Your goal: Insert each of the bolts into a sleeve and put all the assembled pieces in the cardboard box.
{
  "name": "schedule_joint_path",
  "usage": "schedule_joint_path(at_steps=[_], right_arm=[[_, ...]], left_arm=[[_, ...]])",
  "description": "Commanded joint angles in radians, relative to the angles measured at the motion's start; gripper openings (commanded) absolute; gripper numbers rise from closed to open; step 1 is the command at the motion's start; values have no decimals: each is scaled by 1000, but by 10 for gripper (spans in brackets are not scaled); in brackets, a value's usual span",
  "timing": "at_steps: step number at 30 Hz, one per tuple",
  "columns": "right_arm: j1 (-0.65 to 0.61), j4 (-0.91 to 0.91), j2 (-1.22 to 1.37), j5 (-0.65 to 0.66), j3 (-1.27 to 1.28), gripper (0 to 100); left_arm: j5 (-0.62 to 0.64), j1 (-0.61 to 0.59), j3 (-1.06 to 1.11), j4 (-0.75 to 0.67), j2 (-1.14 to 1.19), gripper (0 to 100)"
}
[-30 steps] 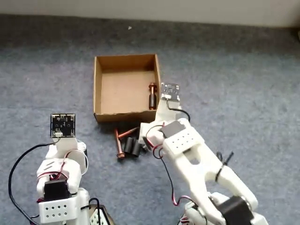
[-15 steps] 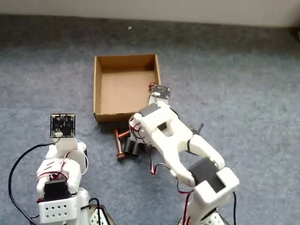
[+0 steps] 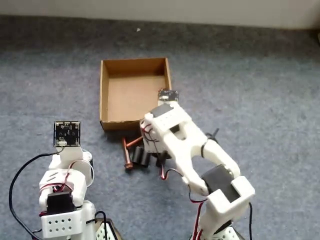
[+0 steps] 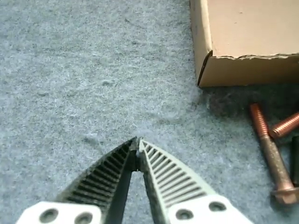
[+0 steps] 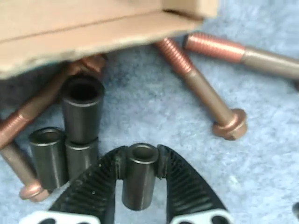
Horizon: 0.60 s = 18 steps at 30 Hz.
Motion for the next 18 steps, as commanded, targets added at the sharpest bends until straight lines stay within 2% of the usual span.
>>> schedule_joint_path(at_steps=[1,4,10,12,15,18], right_arm=[[102,50,-173,83,-41,5],[180,33,-260,132,25,5],[302,-179,-387,141,200,5],[343,-262,-430,141,257,5],[392,-371,-496,138,343,5],[424,-463,-547,135,415,5]], left_arm=[[-63,-10,-4,-17,-7,21],[-84,-2,-4,-17,-7,21],[-87,64,-41,-17,2,24],[-87,96,-77,-15,5,59],[-87,180,-147,57,19,120],[-89,278,-234,83,107,114]])
